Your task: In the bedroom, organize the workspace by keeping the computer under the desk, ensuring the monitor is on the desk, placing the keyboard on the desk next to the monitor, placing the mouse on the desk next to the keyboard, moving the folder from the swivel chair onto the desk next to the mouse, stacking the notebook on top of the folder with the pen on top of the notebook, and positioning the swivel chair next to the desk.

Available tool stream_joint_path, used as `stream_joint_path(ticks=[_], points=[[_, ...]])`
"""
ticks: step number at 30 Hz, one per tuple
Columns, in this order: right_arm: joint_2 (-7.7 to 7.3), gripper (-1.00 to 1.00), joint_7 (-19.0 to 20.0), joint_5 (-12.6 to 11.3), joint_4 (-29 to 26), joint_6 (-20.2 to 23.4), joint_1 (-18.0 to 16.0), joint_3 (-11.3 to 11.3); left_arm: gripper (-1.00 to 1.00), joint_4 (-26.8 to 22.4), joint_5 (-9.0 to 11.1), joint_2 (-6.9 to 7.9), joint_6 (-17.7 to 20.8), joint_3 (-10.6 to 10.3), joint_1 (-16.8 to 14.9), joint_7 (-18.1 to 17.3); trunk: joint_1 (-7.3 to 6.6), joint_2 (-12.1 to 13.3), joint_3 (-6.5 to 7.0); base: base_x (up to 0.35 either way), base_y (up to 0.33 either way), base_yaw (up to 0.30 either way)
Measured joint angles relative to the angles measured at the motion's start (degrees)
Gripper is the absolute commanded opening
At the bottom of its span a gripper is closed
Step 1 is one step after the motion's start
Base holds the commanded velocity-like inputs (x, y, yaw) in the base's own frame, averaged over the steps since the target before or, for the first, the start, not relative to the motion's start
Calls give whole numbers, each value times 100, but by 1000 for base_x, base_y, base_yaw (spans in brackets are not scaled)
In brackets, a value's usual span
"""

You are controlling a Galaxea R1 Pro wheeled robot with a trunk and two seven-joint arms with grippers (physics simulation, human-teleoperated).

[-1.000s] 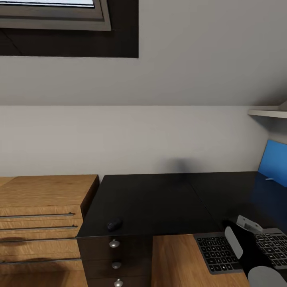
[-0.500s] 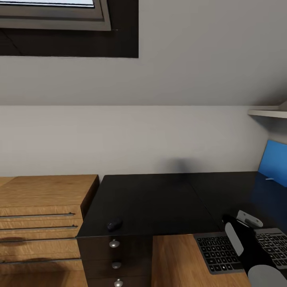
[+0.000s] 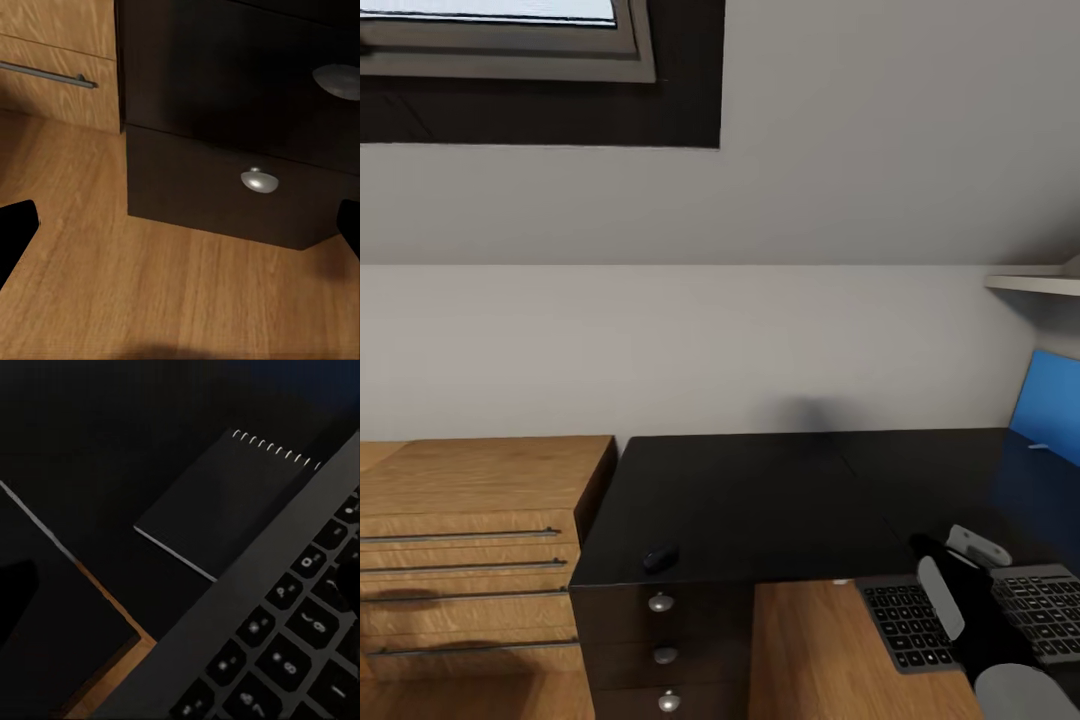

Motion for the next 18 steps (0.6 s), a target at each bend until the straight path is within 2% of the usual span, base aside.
stream_joint_path(ticks=[18], points=[[33,100,8,4,13,-2,0,0,100,1,3,-5,0,-11,0,-2,-1,-1,0,-4,5,0]])
